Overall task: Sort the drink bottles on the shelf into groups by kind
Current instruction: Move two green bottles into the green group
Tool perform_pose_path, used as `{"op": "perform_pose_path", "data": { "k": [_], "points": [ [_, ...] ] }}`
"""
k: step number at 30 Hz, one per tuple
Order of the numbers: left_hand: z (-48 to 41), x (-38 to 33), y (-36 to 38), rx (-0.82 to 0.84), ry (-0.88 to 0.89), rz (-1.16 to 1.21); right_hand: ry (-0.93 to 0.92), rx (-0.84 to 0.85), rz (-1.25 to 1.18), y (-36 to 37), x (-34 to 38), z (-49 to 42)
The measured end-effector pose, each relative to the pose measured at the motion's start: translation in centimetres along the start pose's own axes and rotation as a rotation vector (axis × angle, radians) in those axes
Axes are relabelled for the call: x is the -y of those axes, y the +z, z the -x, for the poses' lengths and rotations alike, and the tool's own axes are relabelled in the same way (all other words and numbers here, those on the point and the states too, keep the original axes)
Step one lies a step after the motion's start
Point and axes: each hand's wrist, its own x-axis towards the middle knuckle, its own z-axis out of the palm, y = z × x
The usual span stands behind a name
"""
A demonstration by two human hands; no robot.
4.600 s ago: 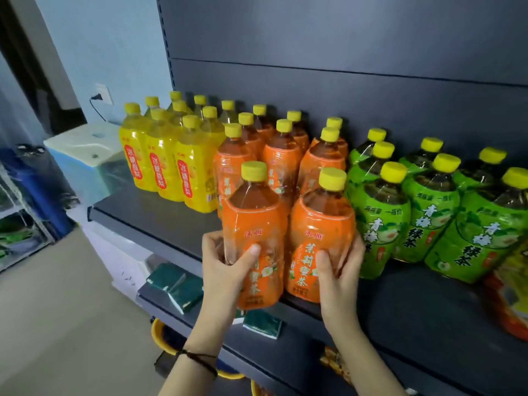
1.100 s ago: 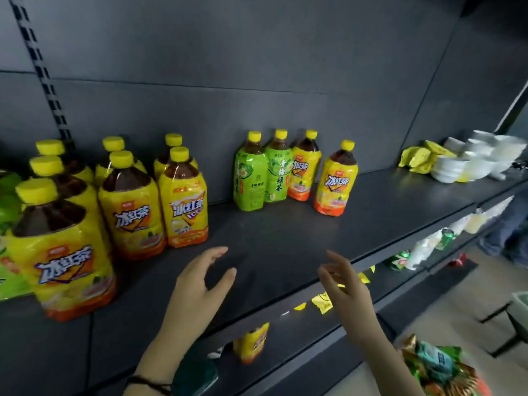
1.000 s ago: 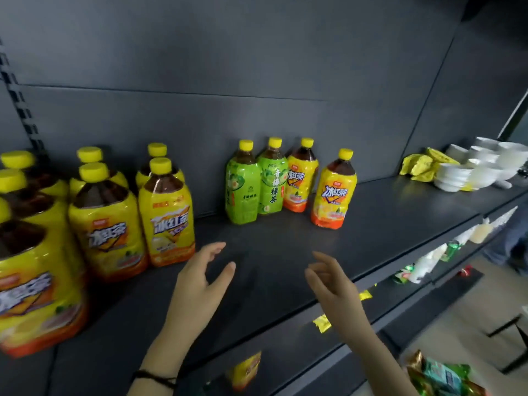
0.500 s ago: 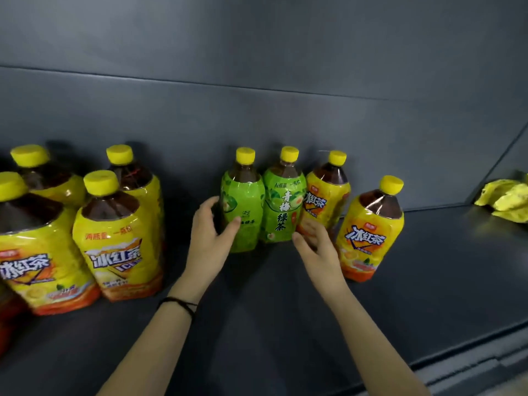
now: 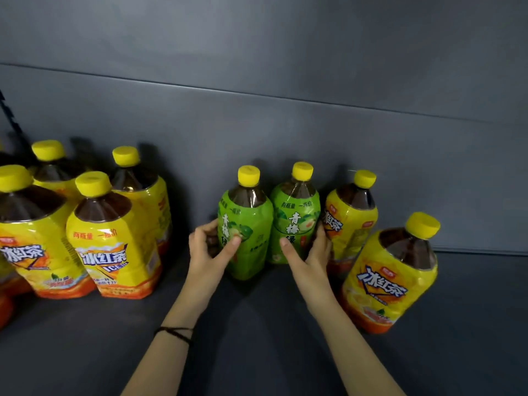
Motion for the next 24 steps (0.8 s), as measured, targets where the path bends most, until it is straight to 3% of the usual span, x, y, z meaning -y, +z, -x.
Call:
{"op": "perform_pose_path", "data": {
  "k": [3,7,12,19,24],
  "points": [
    [1.1,0.3,-0.2,-0.048,0.03,0.066,0.039,-0.061,0.053,0.0,0.0,-1.0],
    [0.3,-0.3,-0.6,0.039,0.049,0.08,0.009,-0.09,-0.027,0.6,-0.6,-0.8],
    [0.3,0.3,-0.3,0.032,0.019,0.024,0.063,0.08,-0.332,0.3,-0.8,-1.3],
    [0.1,-0.3,0.4,0.112,-0.02,0.16,-0.038,0.106,-0.319,0.8,-1.1,-1.9],
    [1.3,-0.6,0.8,0.043,-0.023,0.162,-0.049,0.055,-0.283,1.1,-1.1,-2.3]
  ]
}}
